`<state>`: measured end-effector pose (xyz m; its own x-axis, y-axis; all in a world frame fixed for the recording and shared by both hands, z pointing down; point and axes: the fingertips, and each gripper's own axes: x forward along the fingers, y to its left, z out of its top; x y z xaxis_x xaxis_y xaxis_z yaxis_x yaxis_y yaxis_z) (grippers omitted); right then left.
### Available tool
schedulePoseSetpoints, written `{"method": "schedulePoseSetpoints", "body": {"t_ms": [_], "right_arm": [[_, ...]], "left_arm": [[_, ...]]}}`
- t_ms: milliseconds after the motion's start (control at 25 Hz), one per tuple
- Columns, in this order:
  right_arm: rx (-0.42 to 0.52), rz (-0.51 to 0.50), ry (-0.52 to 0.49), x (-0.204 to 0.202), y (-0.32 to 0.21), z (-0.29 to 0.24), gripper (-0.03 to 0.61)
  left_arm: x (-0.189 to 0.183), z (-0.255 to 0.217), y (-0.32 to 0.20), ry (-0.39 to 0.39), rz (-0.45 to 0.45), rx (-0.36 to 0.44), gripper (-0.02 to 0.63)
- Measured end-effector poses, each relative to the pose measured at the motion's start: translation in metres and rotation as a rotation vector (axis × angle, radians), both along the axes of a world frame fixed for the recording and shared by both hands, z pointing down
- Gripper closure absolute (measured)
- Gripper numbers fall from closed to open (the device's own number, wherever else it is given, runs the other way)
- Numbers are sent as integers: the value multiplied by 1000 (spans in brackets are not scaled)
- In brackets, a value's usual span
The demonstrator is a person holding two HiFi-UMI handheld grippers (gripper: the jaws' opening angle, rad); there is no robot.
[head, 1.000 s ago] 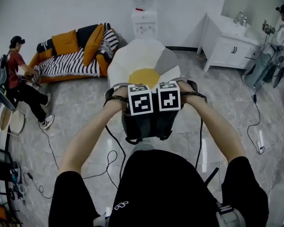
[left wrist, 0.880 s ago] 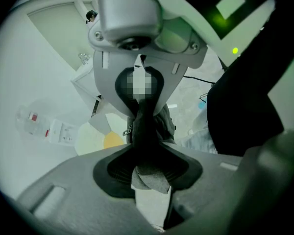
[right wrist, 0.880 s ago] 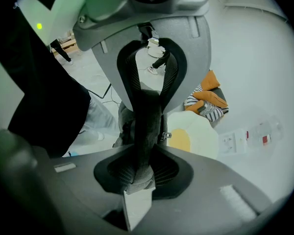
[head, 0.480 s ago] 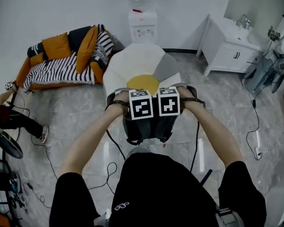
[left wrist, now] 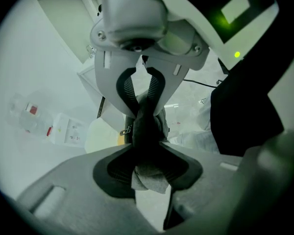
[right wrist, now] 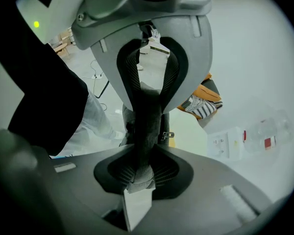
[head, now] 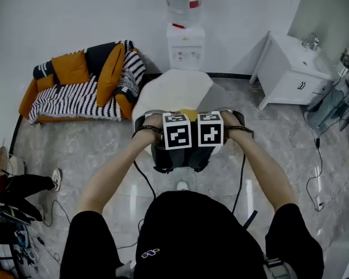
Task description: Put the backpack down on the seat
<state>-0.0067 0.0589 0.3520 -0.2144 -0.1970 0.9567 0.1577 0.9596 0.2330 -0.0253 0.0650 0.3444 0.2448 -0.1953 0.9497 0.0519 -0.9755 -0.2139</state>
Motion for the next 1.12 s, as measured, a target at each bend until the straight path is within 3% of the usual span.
{"method": "schedulePoseSetpoints", "body": {"t_ms": [320, 560, 760, 960, 1120], "right_arm": [[40, -14, 49, -23, -83, -9, 502], [50, 0, 79, -38, -124, -10, 502], [4, 46, 60, -27, -138, 2, 502], [-20, 74, 37, -17, -152, 12, 502], [-45, 61, 34, -8, -163, 25, 502]], "left_arm": [[-22, -10, -83, 40, -10, 58, 472], [-39, -12, -123, 103, -31, 28, 472], [-26, 0, -139, 103, 8, 10, 472], [-16, 9, -153, 138, -9, -57, 472], [-7, 22, -164, 118, -17, -82, 472]]}}
